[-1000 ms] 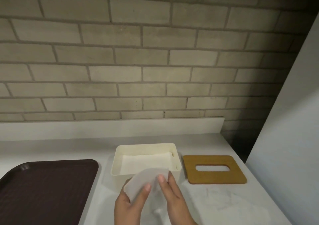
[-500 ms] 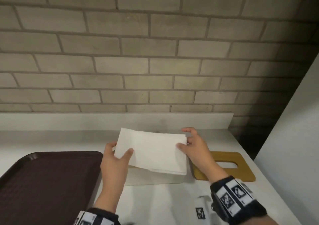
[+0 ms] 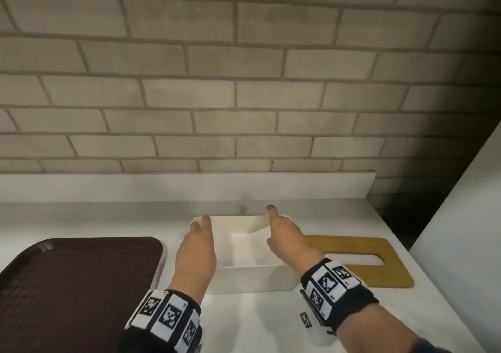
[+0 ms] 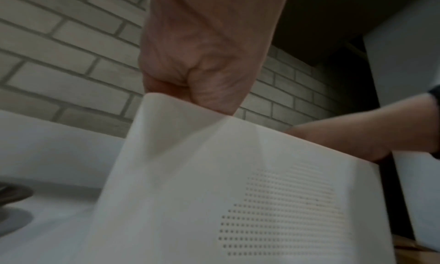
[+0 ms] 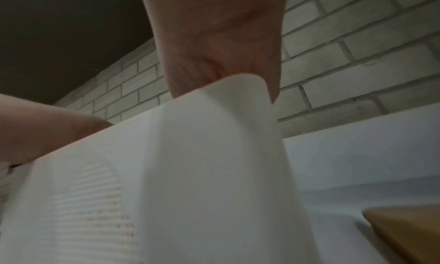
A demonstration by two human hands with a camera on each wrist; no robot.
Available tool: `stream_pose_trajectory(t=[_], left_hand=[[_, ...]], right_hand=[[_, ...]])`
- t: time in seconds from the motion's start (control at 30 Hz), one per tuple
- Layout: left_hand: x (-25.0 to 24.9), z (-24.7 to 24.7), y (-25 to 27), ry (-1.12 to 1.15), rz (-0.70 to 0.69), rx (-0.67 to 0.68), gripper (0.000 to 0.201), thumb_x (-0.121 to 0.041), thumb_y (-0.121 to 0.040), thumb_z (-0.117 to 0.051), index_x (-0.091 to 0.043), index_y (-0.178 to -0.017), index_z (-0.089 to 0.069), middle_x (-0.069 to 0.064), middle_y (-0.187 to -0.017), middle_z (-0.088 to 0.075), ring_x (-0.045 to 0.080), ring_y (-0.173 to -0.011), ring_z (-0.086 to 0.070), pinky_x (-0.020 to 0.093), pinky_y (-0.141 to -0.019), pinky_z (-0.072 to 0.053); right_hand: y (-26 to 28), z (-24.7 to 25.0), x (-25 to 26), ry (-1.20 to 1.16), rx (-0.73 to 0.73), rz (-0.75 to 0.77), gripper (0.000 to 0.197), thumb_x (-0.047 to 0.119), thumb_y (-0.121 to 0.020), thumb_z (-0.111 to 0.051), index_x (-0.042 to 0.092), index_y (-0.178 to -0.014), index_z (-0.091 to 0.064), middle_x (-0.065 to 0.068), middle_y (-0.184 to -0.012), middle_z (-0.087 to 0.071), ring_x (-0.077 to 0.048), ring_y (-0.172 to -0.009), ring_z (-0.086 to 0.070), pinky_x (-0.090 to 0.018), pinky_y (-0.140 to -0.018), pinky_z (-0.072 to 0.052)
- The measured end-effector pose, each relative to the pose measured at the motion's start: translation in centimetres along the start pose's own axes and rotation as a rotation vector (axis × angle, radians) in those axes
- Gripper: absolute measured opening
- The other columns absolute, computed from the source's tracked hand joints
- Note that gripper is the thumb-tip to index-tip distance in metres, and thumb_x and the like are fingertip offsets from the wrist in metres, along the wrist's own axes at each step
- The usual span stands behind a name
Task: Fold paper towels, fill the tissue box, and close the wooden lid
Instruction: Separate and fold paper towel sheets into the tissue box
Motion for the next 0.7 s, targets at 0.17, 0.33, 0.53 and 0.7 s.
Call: stream_pose_trajectory(t=[0.17,0.33,0.53,0.7], left_hand=[[-2.1,-0.5,-1.9,-0.175,-0.267,0.0,0.053,-0.007,-0.085,-0.055,-0.023,-0.135,-0.046,0.001,-0.143,-0.045,0.023,-0.123,-0.047,0.033,-0.098,-0.043],[-2.2,-2.6,-2.7,-0.164,-0.193,0.37,0.039,-0.032,-0.083,-0.064,-0.026,-0.121,-0.063,-0.001,-0.122,-0.065,0.018,-0.114,-0.059,0.029,-0.097,-0.045],[-1.2,-2.4,-2.4,-0.293,-0.078,0.488,0.055,-0.032,-0.086,-0.063,-0.013,-0.136,-0.049,0.006,-0.137,-0.053,0.021,-0.125,-0.05,0.026,-0.101,-0.037],[-2.5,-0.1,-0.8,-0.073,-0.026,0.274,0.051,-0.022,-0.087,-0.06,-0.016,-0.136,-0.049,0.007,-0.136,-0.055,0.023,-0.124,-0.052,0.031,-0.099,-0.041]], right_hand=[[0.7,0.3,3.7,-0.021,-0.063,0.226,0.042,0.003,-0.085,-0.056,0.007,-0.126,-0.05,-0.014,-0.123,-0.055,-0.03,-0.113,-0.053,-0.036,-0.094,-0.045],[0.0,-2.4,4.0,-0.04,0.232,0.204,0.03,0.017,-0.092,-0.051,0.004,-0.116,-0.063,-0.016,-0.116,-0.064,-0.032,-0.108,-0.059,-0.035,-0.091,-0.048],[-0.7,-2.5,1.4,0.147,0.265,0.111,0.03,-0.003,-0.088,-0.049,-0.002,-0.116,-0.059,-0.016,-0.121,-0.06,-0.031,-0.112,-0.058,-0.033,-0.087,-0.046],[4.0,3.0,-1.4,-0.234,0.026,0.16,0.033,0.011,-0.089,-0.057,0.01,-0.122,-0.057,-0.009,-0.12,-0.062,-0.024,-0.112,-0.057,-0.031,-0.092,-0.046]])
Point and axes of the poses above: each hand's wrist, its own y-axis away from the middle knuckle, its own z-axis out of the back of the hand, x = y × z, the point moved 4 cm from there along -y, towards the middle knuckle
